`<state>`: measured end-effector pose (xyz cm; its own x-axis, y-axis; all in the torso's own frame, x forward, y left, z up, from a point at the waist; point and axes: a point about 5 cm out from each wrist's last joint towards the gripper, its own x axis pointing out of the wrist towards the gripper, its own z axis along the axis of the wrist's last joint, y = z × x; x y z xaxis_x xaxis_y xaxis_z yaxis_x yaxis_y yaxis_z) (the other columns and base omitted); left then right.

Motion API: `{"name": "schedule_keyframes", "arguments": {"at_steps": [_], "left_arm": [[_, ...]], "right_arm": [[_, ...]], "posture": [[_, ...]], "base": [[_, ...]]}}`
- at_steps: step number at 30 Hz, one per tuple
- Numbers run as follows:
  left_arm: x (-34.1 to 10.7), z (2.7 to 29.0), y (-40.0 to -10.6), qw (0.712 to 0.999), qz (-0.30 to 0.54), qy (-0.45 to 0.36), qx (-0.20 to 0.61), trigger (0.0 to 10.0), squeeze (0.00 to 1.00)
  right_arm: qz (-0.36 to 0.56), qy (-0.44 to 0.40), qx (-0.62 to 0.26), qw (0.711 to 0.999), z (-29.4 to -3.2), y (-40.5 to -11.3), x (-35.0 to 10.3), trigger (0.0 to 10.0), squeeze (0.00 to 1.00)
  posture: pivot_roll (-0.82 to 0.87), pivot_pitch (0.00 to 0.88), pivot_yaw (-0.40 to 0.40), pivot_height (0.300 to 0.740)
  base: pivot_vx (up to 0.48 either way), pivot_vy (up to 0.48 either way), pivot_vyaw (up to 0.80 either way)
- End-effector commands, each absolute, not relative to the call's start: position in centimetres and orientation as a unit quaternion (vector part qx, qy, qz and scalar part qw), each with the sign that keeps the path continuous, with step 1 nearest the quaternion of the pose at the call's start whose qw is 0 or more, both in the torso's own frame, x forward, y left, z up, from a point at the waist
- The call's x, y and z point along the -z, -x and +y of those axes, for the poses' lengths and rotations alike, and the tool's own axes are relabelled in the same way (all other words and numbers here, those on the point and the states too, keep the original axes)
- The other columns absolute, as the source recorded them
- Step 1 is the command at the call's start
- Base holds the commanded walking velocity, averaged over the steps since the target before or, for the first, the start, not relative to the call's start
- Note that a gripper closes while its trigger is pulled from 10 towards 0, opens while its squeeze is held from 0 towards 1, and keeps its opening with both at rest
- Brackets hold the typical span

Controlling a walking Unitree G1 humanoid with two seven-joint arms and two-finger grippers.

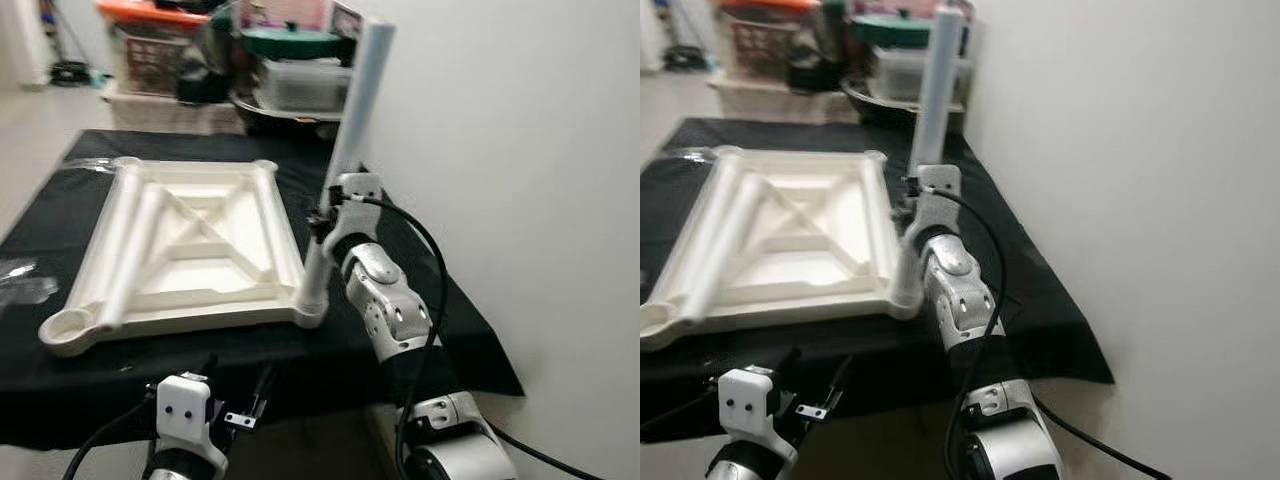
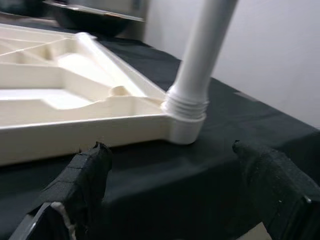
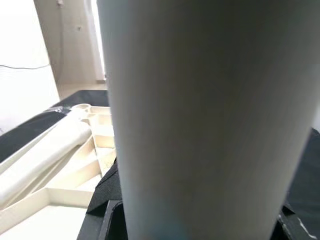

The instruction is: Building children table

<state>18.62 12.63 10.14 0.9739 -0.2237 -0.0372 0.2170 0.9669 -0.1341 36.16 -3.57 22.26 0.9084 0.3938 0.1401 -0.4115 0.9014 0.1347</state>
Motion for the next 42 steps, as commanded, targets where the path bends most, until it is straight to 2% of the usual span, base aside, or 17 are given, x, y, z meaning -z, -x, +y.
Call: {"name": "schedule_keyframes", "arguments": {"at_steps": [1, 2, 3, 11, 12, 13, 14, 22, 29, 30, 32, 33, 37, 38, 39, 40, 42], "left_arm": [[-9.9, 12.5, -18.5, 0.99, 0.035, 0.069, 0.116, 10.0, 0.0], [-9.9, 12.5, -18.5, 0.99, 0.035, 0.07, 0.116, 10.0, 0.0], [-9.9, 12.4, -18.5, 0.99, 0.034, 0.072, 0.114, 10.0, 0.0], [-9.9, 12.3, -18.5, 0.99, 0.032, 0.077, 0.111, 10.0, 0.0], [-9.9, 12.4, -18.4, 0.99, 0.032, 0.076, 0.111, 10.0, 0.0], [-9.9, 12.4, -18.4, 0.99, 0.032, 0.076, 0.11, 10.0, 0.0], [-10.0, 12.4, -18.4, 0.991, 0.032, 0.075, 0.11, 10.0, 0.0], [-10.0, 12.6, -18.2, 0.991, 0.033, 0.075, 0.109, 10.0, 0.0], [-9.9, 12.7, -18.4, 0.99, 0.035, 0.075, 0.112, 10.0, 0.0], [-9.9, 12.7, -18.4, 0.99, 0.035, 0.075, 0.113, 10.0, 0.0], [-9.9, 12.6, -18.5, 0.99, 0.035, 0.075, 0.114, 10.0, 0.0], [-9.9, 12.6, -18.6, 0.99, 0.035, 0.076, 0.116, 10.0, 0.0], [-9.9, 12.6, -18.6, 0.99, 0.035, 0.076, 0.117, 10.0, 0.0], [-9.9, 12.6, -18.7, 0.99, 0.034, 0.077, 0.117, 10.0, 0.0], [-9.9, 12.6, -18.7, 0.99, 0.034, 0.077, 0.117, 10.0, 0.0], [-9.8, 12.6, -18.7, 0.99, 0.034, 0.078, 0.116, 10.0, 0.0], [-9.8, 12.6, -18.7, 0.99, 0.034, 0.078, 0.116, 10.0, 0.0]], "right_arm": [[-0.052, -0.137, -0.223, 0.964, -2.3, -35.1, -21.0, 10.0, 1.0], [-0.059, -0.138, -0.226, 0.963, -2.4, -35.1, -21.4, 10.0, 1.0], [-0.081, -0.138, -0.348, 0.924, -3.1, -36.0, -23.9, 10.0, 0.0], [-0.09, -0.031, -0.566, 0.819, -4.5, -36.1, -24.9, 9.8, 0.0], [-0.064, -0.021, -0.578, 0.813, -4.0, -35.8, -23.8, 2.7, 0.0], [-0.047, -0.015, -0.586, 0.809, -3.7, -35.6, -23.0, 2.7, 0.0], [-0.029, -0.012, -0.565, 0.824, -3.3, -35.8, -22.1, 0.0, 0.0], [0.074, -0.076, -0.142, 0.984, -6.9, -39.3, -18.4, 0.0, 0.0], [0.099, -0.169, -0.024, 0.98, -7.7, -37.1, -16.8, 0.0, 0.0], [0.082, -0.167, -0.059, 0.981, -7.0, -36.8, -17.4, 10.0, 0.0], [0.05, -0.15, -0.102, 0.982, -6.3, -36.7, -18.3, 10.0, 0.0], [-0.001, -0.128, -0.172, 0.977, -6.0, -36.7, -19.8, 10.0, 1.0], [-0.012, -0.126, -0.181, 0.975, -6.2, -36.9, -20.3, 10.0, 1.0], [-0.023, -0.108, -0.216, 0.97, -6.5, -37.5, -21.2, 10.0, 0.76], [-0.023, -0.108, -0.216, 0.97, -6.5, -37.5, -21.2, 10.0, 0.76], [-0.037, -0.096, -0.272, 0.957, -6.7, -38.0, -22.4, 10.0, 0.0], [-0.037, -0.096, -0.272, 0.957, -6.7, -38.0, -22.4, 10.0, 0.0]], "posture": [[0.14, 0.0, -0.122, 0.74], [0.14, 0.0, -0.122, 0.74], [0.15, 0.0, -0.14, 0.74], [0.17, 0.0, -0.149, 0.74], [0.17, 0.0, -0.149, 0.74], [0.17, 0.0, -0.149, 0.74], [0.17, 0.0, -0.148, 0.74], [0.17, 0.0, -0.136, 0.74], [0.16, 0.0, -0.123, 0.74], [0.15, 0.0, -0.119, 0.74], [0.15, 0.0, -0.116, 0.74], [0.14, 0.0, -0.117, 0.74], [0.14, 0.0, -0.117, 0.74], [0.15, 0.0, -0.125, 0.74], [0.15, 0.0, -0.125, 0.74], [0.15, 0.0, -0.124, 0.74], [0.15, 0.0, -0.124, 0.74]], "base": [[0.0, 0.0, 0.0], [0.0, 0.0, 0.0], [0.0, 0.0, 0.0], [0.0, 0.0, 0.0], [0.0, 0.0, 0.0], [0.0, 0.0, 0.0], [0.0, 0.0, 0.0], [0.0, 0.0, 0.0], [0.0, 0.0, 0.0], [0.0, 0.0, 0.0], [0.0, 0.0, 0.0], [0.0, 0.0, 0.0], [0.0, 0.0, 0.0], [0.0, 0.0, 0.0], [0.0, 0.0, 0.0], [0.0, 0.0, 0.0], [0.0, 0.0, 0.0]]}}
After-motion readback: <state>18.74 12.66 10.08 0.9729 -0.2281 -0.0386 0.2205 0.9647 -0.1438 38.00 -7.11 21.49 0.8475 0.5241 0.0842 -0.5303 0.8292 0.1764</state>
